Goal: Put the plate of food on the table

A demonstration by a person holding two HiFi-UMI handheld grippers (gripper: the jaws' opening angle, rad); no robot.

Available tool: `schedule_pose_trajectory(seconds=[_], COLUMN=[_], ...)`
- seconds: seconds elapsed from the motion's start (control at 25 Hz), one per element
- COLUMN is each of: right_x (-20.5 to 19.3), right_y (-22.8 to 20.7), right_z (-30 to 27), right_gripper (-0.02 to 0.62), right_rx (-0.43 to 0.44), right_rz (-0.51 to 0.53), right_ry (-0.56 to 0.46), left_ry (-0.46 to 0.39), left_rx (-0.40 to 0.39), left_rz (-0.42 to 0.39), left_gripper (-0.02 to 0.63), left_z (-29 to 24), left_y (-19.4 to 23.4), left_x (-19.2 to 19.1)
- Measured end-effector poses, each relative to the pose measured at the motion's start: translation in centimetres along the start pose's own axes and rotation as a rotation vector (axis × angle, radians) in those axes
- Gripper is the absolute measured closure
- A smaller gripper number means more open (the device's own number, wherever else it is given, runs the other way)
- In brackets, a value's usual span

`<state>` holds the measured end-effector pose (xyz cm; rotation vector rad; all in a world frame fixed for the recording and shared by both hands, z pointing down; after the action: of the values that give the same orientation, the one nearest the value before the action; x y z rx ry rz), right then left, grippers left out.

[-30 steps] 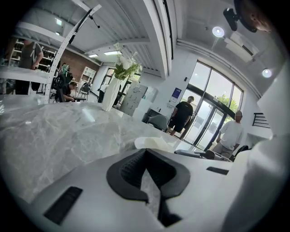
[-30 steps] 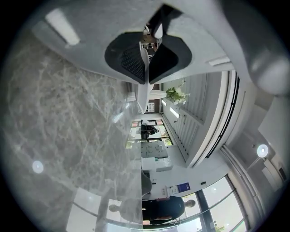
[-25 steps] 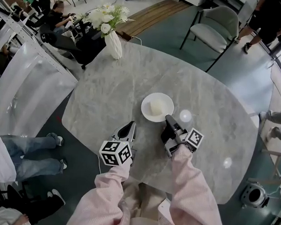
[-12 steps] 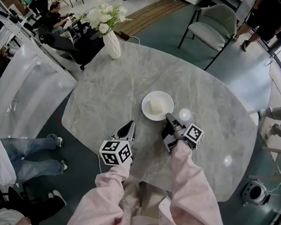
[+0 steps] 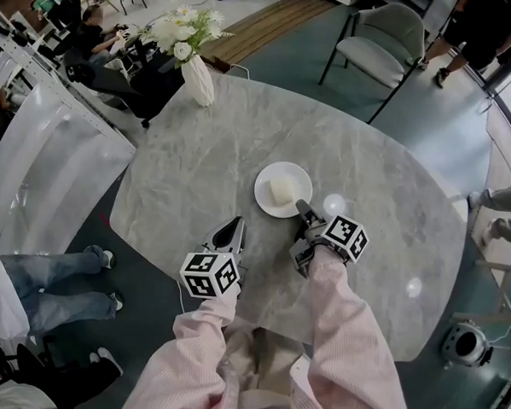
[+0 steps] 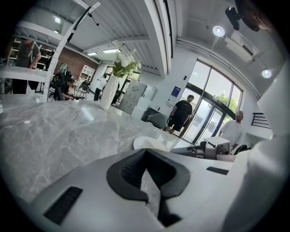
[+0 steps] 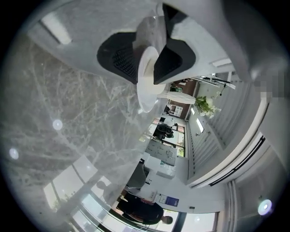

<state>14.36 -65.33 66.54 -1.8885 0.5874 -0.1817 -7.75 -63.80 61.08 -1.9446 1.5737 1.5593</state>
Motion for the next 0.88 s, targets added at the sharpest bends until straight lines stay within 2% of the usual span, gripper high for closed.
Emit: schedule_pose_trajectory(seconds=[0.28,0.56,0.88], right_x=[-0.7,-1.1,-0.6], right_y=[1.0,1.3,1.9], right_z=[-0.3,-0.1,1.0], right_gripper=[0.417,0.364,0.362], right_rx=[-0.112,-0.184,-0.165], right_rz=[0.150,0.250,0.339], right_ry=[-0.016,-0.067,-0.080], left_ry=[0.002,0.000,-0.010], left_rx=[-0.008,-0.007,-0.017], left_rz=[-0.003,-0.003,-0.015], left_gripper=[0.607,0.607,0.607], left_z=[0.0,0.0,0.2], left_y=[-0.4,-0.6,-1.2], left_x=[0.0,0.0,0.3])
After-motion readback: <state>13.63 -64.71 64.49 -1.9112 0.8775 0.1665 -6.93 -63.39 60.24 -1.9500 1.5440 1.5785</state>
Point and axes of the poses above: the fingertips, and each gripper's own axes: z backward along the fingers, y to its left, x out of its top, the point moved 6 cm from there along z, backward along the fingers, and after that the axes turned 1 degree about -z, right-handed, at the moved point
